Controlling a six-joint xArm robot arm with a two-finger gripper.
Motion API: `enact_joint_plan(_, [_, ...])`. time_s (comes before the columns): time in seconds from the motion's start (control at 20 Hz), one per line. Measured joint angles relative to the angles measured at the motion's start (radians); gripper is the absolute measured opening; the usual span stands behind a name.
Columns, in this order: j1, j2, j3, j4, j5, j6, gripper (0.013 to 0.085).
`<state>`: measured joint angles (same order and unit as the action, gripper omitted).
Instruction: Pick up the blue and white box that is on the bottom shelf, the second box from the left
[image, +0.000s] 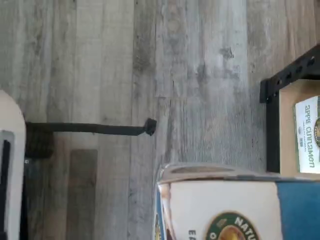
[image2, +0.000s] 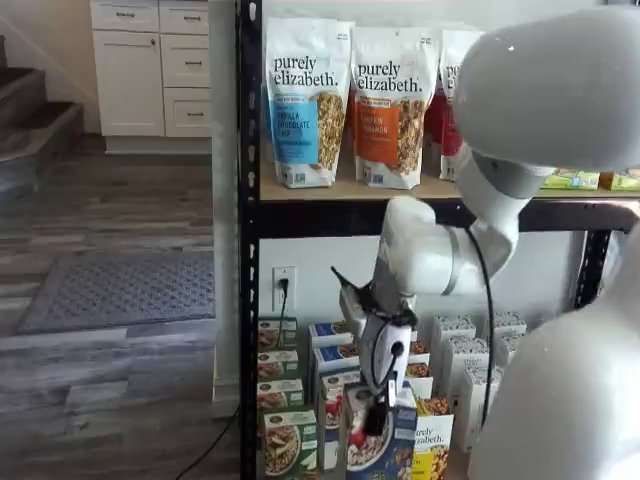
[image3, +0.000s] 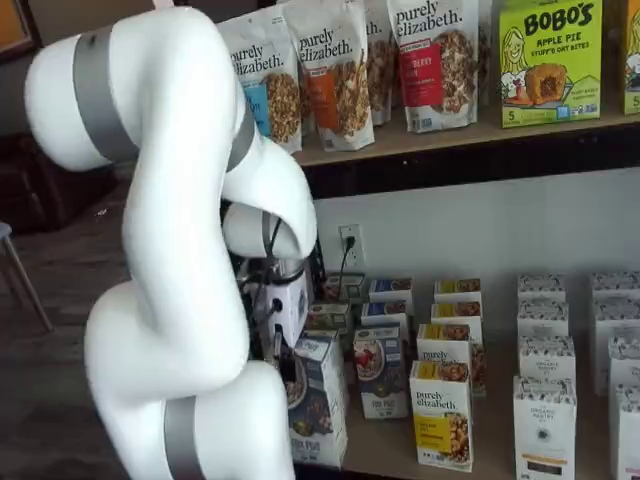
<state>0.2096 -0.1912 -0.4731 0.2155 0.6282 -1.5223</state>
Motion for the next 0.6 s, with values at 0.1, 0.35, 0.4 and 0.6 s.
enact_joint_plan(0.1, [-0.008,-0.059,0.005,-0.019,0.052,0.015,0.0450])
enact_joint_plan(0.35, [-0.023,-0.169,0.008,-0.072,0.153,0.052,0.0450])
enact_joint_plan(0.4, [-0.025,-0.183,0.008,-0.076,0.164,0.054,0.0450])
enact_joint_plan(0.6, [-0.038,-0.243,-0.004,-0.079,0.241,0.051,0.0450])
